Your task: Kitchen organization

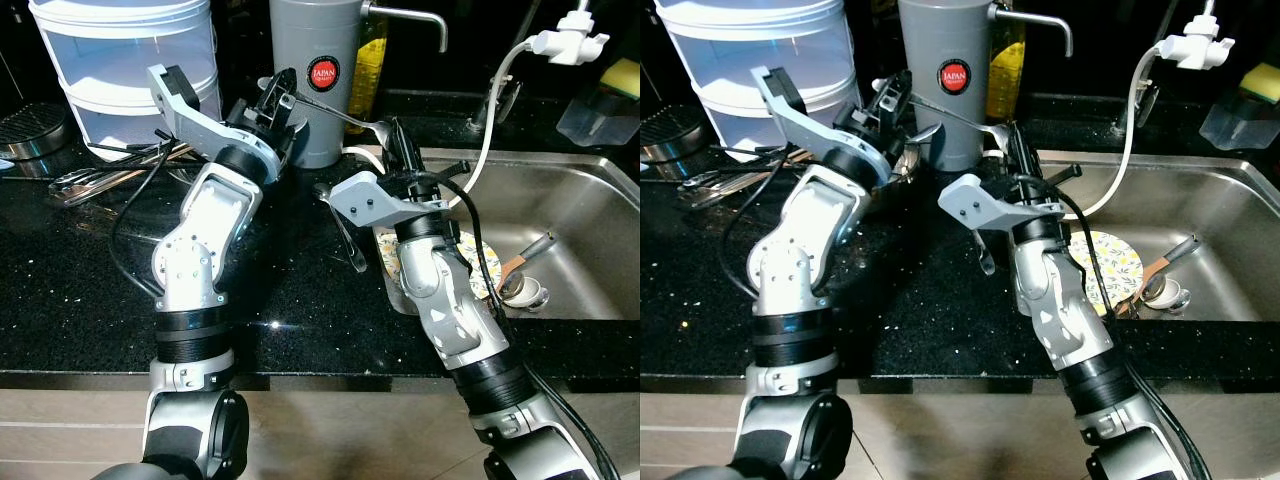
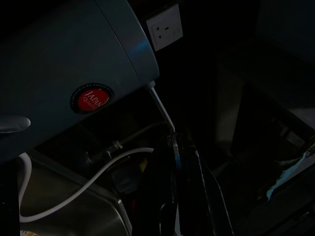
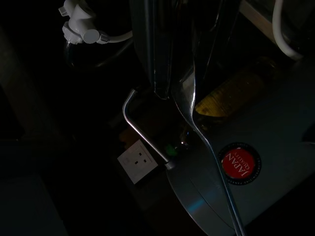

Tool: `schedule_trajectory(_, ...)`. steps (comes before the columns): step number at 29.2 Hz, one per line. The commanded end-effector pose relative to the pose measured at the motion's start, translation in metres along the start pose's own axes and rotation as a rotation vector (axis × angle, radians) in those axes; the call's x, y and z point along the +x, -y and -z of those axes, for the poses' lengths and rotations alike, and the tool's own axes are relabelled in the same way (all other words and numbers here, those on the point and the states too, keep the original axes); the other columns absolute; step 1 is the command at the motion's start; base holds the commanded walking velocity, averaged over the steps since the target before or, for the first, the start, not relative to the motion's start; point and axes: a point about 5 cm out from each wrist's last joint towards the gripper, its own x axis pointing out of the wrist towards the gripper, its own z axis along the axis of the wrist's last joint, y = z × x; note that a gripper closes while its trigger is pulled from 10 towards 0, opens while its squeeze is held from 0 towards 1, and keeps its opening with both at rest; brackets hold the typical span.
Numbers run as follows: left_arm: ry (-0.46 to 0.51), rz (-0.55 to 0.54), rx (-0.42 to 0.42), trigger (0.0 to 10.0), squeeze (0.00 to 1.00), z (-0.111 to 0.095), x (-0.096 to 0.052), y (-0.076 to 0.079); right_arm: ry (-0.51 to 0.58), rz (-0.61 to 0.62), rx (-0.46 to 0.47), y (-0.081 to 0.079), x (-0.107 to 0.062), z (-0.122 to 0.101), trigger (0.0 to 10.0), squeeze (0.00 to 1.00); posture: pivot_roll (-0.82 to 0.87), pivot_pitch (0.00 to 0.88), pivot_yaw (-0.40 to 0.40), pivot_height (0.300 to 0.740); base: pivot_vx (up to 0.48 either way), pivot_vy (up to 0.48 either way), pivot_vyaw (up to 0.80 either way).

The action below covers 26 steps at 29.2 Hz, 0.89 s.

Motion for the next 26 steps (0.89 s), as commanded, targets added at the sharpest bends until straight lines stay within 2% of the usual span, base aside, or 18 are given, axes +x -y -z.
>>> schedule_trajectory(1, -0.023, -0.008, -0.060, 10.0, 0.00, 0.015, 0.001, -0.001, 0.023, 0.005, 0.027, 0.001, 0.001, -0.004, 0.0, 0.00, 0.09, 0.000, -0.035, 0.740, 0.000, 0.000, 0.00)
schedule_trajectory(4, -0.026, -0.012, -0.054, 10.0, 0.00, 0.015, 0.001, -0.002, 0.025, 0.005, 0.028, 0.001, 0.000, -0.004, 0.0, 0.00, 0.09, 0.000, -0.035, 0.740, 0.000, 0.000, 0.00)
schedule_trajectory(7, -0.033, -0.030, 0.008, 10.0, 0.00, 0.015, 0.002, -0.001, 0.023, 0.002, 0.024, 0.000, 0.000, -0.004, 0.1, 0.00, 0.09, 0.000, -0.035, 0.740, 0.000, 0.000, 0.00)
schedule_trajectory(8, -0.031, -0.045, 0.015, 10.0, 0.00, 0.014, 0.003, -0.003, 0.019, 0.000, 0.024, 0.000, 0.000, -0.003, 10.0, 0.00, 0.09, 0.000, -0.035, 0.740, 0.000, 0.000, 0.00)
schedule_trajectory(9, -0.027, -0.060, 0.029, 10.0, 1.00, 0.013, 0.003, -0.005, 0.017, -0.002, 0.024, -0.001, 0.000, -0.003, 10.0, 0.00, 0.09, 0.000, -0.035, 0.740, 0.000, 0.000, 0.00)
schedule_trajectory(12, -0.040, 0.017, 0.081, 10.0, 1.00, 0.013, 0.001, 0.003, 0.008, -0.005, 0.025, -0.002, -0.001, -0.001, 10.0, 0.00, 0.09, 0.000, -0.034, 0.740, 0.000, 0.000, 0.00)
schedule_trajectory(14, -0.060, 0.011, 0.121, 10.0, 1.00, 0.013, 0.001, 0.004, 0.001, -0.002, 0.024, -0.001, -0.001, 0.000, 10.0, 0.00, 0.09, 0.000, -0.034, 0.740, 0.000, 0.000, 0.00)
schedule_trajectory(15, -0.063, 0.008, 0.128, 10.0, 0.22, 0.012, -0.002, 0.003, -0.007, 0.004, 0.021, 0.000, -0.001, 0.002, 10.0, 0.00, 0.09, 0.000, -0.032, 0.740, 0.000, 0.000, 0.00)
schedule_trajectory(18, -0.063, 0.007, 0.130, 10.0, 0.22, 0.011, -0.003, 0.001, -0.013, 0.008, 0.020, 0.001, -0.001, 0.003, 10.0, 0.00, 0.09, 0.000, -0.032, 0.740, 0.000, 0.000, 0.00)
schedule_trajectory(19, -0.070, 0.019, 0.154, 10.0, 0.00, 0.010, -0.007, 0.002, -0.030, 0.012, 0.017, 0.002, -0.001, 0.006, 10.0, 0.00, 0.09, 0.000, -0.033, 0.740, 0.000, 0.000, 0.00)
schedule_trajectory(20, -0.092, 0.044, 0.199, 10.0, 0.00, 0.011, -0.011, 0.004, -0.052, 0.010, 0.007, 0.002, -0.002, 0.012, 10.0, 0.00, 0.09, 0.000, -0.033, 0.740, 0.000, 0.000, 0.00)
schedule_trajectory(21, -0.092, 0.044, 0.199, 10.0, 0.00, 0.011, -0.011, 0.004, -0.052, 0.010, 0.007, 0.002, -0.002, 0.012, 10.0, 0.00, 0.09, 0.000, -0.033, 0.740, 0.000, 0.000, 0.00)
schedule_trajectory(23, -0.190, 0.099, 0.316, 10.0, 0.00, 0.016, -0.027, 0.004, -0.117, 0.002, -0.024, 0.005, -0.002, 0.029, 10.0, 0.00, 0.10, 0.000, -0.035, 0.740, 0.000, 0.000, 0.00)
schedule_trajectory(24, -0.190, 0.099, 0.316, 10.0, 0.00, 0.016, -0.027, 0.004, -0.117, 0.002, -0.024, 0.005, -0.002, 0.029, 10.0, 0.00, 0.10, 0.000, -0.035, 0.740, 0.000, 0.000, 0.00)
schedule_trajectory(26, -0.297, 0.119, 0.396, 10.0, 0.00, 0.024, -0.040, 0.000, -0.159, -0.022, -0.048, 0.007, -0.003, 0.041, 10.0, 0.00, 0.10, 0.000, -0.035, 0.740, 0.000, 0.000, 0.00)
